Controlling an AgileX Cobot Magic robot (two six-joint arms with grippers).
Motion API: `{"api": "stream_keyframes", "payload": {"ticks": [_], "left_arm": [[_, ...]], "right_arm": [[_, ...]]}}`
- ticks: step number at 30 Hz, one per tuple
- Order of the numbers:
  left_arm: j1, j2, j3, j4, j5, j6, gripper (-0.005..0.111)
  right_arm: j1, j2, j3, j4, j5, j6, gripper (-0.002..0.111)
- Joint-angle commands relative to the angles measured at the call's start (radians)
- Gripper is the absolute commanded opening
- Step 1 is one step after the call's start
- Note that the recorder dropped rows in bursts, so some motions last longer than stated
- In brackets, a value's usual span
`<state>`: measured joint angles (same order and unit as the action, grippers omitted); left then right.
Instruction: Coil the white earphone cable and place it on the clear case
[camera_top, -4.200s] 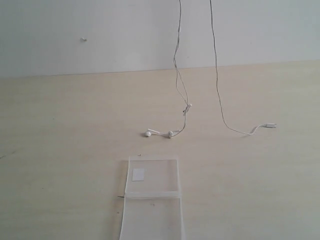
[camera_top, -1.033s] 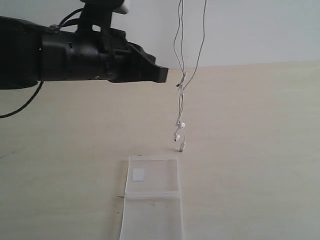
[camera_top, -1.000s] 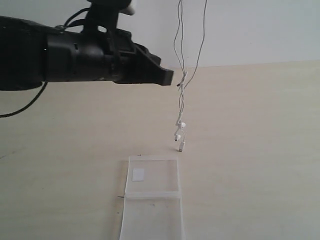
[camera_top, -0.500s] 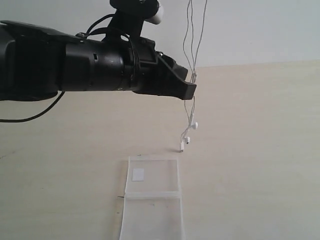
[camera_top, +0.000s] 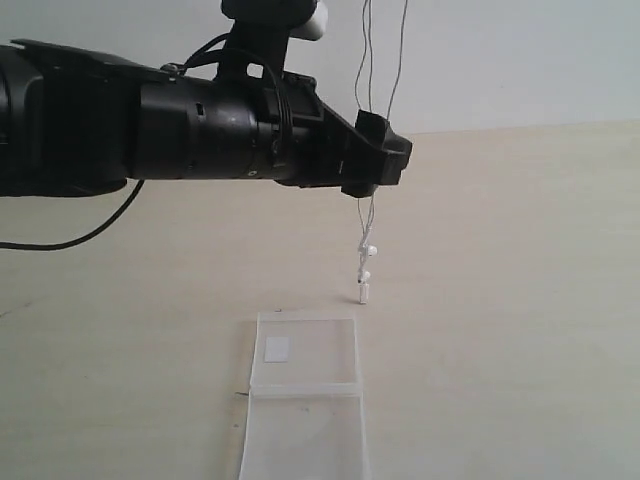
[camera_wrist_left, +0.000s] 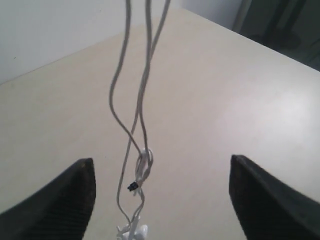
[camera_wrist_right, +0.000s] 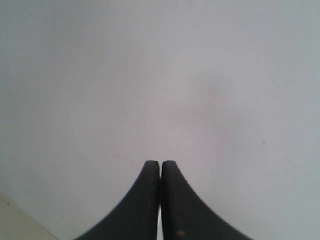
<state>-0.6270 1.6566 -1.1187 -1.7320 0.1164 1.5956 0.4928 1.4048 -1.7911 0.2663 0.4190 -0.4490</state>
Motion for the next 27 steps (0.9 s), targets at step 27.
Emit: {"api": "stream_keyframes", "payload": {"ticks": [27], "left_arm": [[-0.001, 0.205, -0.163, -0.012, -0.153, -0.006, 0.036]], "right_arm": [[-0.005, -0.008, -0.010, 0.004, -0.005, 0.005, 0.000]]}}
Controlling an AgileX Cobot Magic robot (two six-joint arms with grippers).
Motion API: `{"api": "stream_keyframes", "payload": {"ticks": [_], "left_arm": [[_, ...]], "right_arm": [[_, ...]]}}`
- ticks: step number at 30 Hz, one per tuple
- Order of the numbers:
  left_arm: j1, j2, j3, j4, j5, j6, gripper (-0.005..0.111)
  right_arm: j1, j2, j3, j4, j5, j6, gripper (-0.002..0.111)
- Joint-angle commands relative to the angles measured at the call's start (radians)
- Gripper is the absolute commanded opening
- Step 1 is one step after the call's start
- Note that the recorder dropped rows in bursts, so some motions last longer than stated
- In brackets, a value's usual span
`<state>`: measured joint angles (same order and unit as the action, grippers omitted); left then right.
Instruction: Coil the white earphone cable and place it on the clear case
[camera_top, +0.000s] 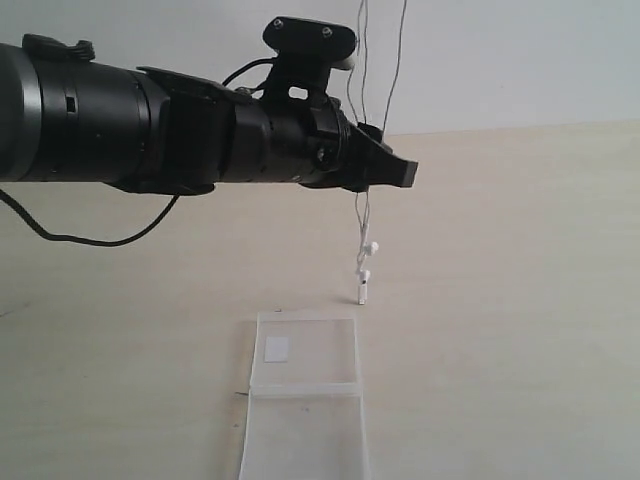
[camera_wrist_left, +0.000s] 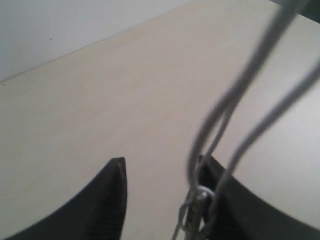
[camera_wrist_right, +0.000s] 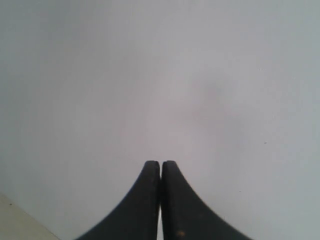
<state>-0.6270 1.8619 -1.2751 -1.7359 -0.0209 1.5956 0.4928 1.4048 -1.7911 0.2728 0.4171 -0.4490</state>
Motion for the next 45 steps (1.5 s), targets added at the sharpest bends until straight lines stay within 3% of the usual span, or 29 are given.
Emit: {"api": "stream_keyframes", "payload": {"ticks": [1, 9, 17, 24, 35, 45], "left_arm": [[-0.001, -0.001, -0.007, -0.008, -0.016, -0.006, 0.037], [-0.001, -0.001, -0.007, -0.008, -0.010, -0.004, 0.055], [-0.001, -0.001, -0.007, -0.008, -0.010, -0.004, 0.054], [-0.001, -0.001, -0.007, -0.008, -0.006, -0.004, 0.034], [-0.001, -0.001, -0.007, -0.008, 0.021, -0.004, 0.043], [-0.001, -0.001, -0.007, -0.008, 0.016, -0.004, 0.039]], "right_arm": [[-0.005, -0.008, -0.010, -0.002, -0.004, 0.005, 0.000], [-0.005, -0.008, -0.010, -0.002, -0.013, 0.005, 0.000], [-0.005, -0.008, -0.010, -0.002, -0.015, 0.005, 0.000], [-0.005, -0.008, -0.010, -0.002, -0.015, 0.005, 0.000], [-0.005, -0.008, -0.010, -0.002, -0.015, 0.005, 0.000], [-0.005, -0.008, -0.010, -0.002, -0.015, 0.005, 0.000]]}}
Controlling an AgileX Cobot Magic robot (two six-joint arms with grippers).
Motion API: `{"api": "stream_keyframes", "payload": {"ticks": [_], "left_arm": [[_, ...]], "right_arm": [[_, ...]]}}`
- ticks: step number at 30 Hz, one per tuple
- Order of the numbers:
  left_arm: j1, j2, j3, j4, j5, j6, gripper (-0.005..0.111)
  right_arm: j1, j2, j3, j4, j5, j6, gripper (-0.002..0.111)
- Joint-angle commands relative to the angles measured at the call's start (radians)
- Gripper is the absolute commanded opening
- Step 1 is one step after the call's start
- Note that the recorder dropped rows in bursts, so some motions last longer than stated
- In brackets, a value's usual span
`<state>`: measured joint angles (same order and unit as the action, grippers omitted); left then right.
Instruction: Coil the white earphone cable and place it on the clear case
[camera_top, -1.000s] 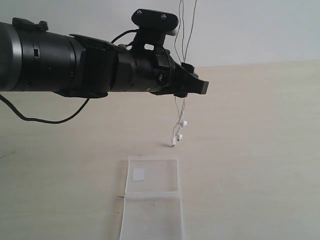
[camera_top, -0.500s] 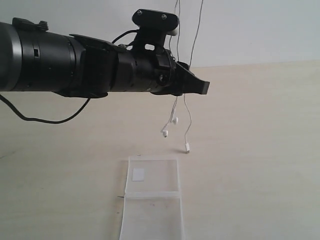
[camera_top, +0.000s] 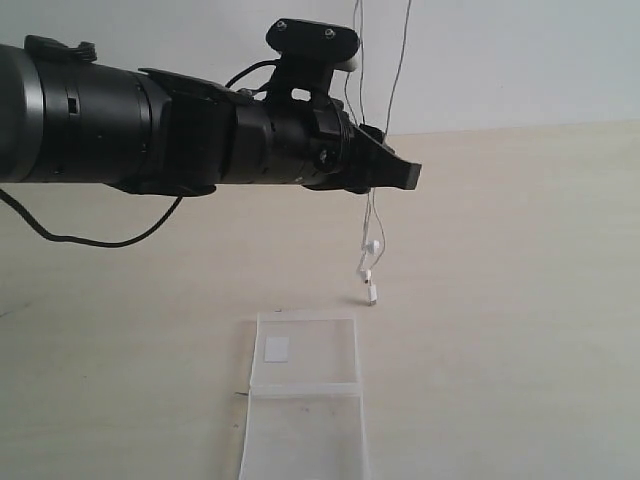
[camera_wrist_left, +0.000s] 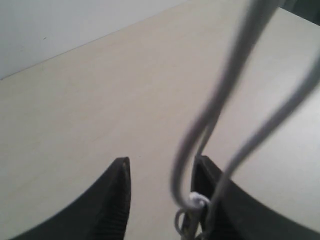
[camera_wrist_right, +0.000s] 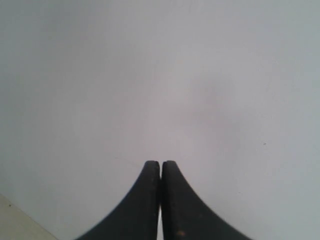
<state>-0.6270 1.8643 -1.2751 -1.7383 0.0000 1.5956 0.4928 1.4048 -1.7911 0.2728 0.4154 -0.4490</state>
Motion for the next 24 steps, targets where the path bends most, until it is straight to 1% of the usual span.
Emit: {"api": "stream_keyframes", "payload": {"ticks": [1, 2, 4, 5, 9, 12, 15, 16, 17, 21, 24], "left_arm": [[-0.001, -0.003, -0.007, -0.006, -0.006, -0.004, 0.034], [-0.001, -0.003, -0.009, -0.006, -0.006, -0.004, 0.026], [-0.001, -0.003, -0.013, -0.006, -0.010, -0.004, 0.003], [-0.001, -0.003, -0.016, -0.006, -0.010, -0.001, 0.001], [-0.001, -0.007, -0.018, -0.006, -0.030, -0.001, 0.000], [-0.001, -0.021, -0.016, -0.006, -0.042, -0.001, 0.000], [-0.001, -0.039, -0.016, -0.006, -0.038, -0.001, 0.000], [-0.001, -0.044, -0.016, -0.006, -0.038, -0.001, 0.000], [-0.001, -0.051, -0.016, -0.006, -0.038, -0.001, 0.000], [-0.001, -0.082, -0.016, -0.006, -0.042, 0.010, 0.000], [-0.001, -0.116, 0.002, -0.006, -0.044, 0.025, 0.000]], "right_arm": [[-0.005, -0.008, -0.010, -0.002, -0.014, 0.005, 0.000], [-0.005, -0.008, -0.010, -0.002, -0.014, 0.005, 0.000], [-0.005, -0.008, -0.010, -0.002, -0.014, 0.005, 0.000], [-0.005, -0.008, -0.010, -0.002, -0.014, 0.005, 0.000], [-0.005, -0.024, -0.010, -0.007, -0.011, 0.005, 0.000], [-0.005, -0.061, -0.010, -0.065, 0.010, 0.027, 0.000], [-0.005, -0.114, -0.010, -0.211, 0.120, 0.213, 0.000], [-0.005, -0.125, -0.010, -0.227, 0.148, 0.232, 0.000], [-0.005, -0.144, -0.010, -0.263, 0.215, 0.266, 0.000], [-0.005, -0.214, -0.010, -0.340, 0.394, 0.300, 0.000], [-0.005, -0.268, -0.010, -0.396, 0.478, 0.346, 0.000]]}}
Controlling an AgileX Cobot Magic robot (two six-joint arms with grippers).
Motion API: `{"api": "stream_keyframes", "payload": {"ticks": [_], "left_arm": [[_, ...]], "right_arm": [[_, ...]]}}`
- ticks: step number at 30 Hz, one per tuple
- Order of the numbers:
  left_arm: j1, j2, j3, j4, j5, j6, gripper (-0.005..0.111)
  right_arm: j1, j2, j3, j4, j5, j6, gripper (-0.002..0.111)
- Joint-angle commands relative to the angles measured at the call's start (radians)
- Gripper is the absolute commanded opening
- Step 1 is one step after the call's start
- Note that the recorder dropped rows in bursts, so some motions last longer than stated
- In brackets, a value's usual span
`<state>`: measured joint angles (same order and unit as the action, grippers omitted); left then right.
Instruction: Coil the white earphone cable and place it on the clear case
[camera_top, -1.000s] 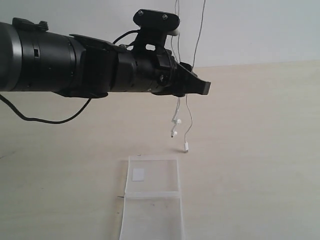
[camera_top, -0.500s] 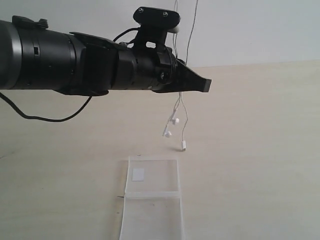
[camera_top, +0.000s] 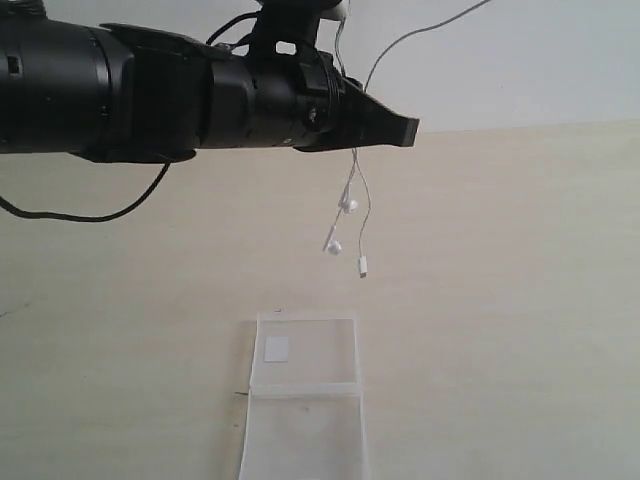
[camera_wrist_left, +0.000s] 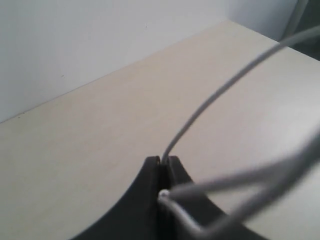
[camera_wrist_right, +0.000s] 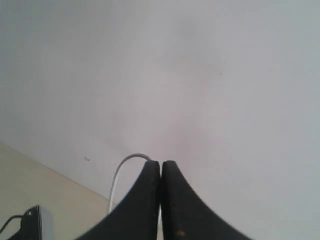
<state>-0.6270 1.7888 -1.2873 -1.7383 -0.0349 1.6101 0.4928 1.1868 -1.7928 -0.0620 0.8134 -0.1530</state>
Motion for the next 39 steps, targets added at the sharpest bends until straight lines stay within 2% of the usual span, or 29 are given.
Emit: {"api": "stream_keyframes", "payload": {"ticks": [1, 5, 8, 19, 24, 34, 39], "left_arm": [[-0.001, -0.055, 0.033, -0.006, -0.009, 0.013, 0.000], [-0.001, -0.096, 0.093, -0.006, -0.026, 0.032, 0.000], [-0.001, -0.113, 0.101, -0.006, -0.026, 0.034, 0.000], [-0.001, -0.192, 0.101, -0.006, -0.073, 0.120, 0.000], [-0.001, -0.250, 0.101, -0.006, -0.065, 0.120, 0.000], [-0.001, -0.348, 0.101, -0.006, 0.064, 0.055, 0.000], [-0.003, -0.377, 0.151, -0.006, 0.080, 0.053, 0.000]], "right_arm": [[-0.005, -0.076, -0.008, -0.090, 0.120, 0.074, 0.000], [-0.005, -0.151, -0.006, -0.097, 0.221, 0.083, 0.000], [-0.005, -0.186, 0.026, -0.139, 0.231, 0.114, 0.000], [-0.005, -0.335, 0.346, -0.119, 0.185, 0.183, 0.000], [-0.005, -0.355, 0.484, -0.119, 0.086, 0.207, 0.000], [-0.005, -0.349, 0.722, -0.045, -0.121, 0.162, 0.000], [-0.005, -0.323, 0.786, -0.053, -0.223, 0.153, 0.000]]}}
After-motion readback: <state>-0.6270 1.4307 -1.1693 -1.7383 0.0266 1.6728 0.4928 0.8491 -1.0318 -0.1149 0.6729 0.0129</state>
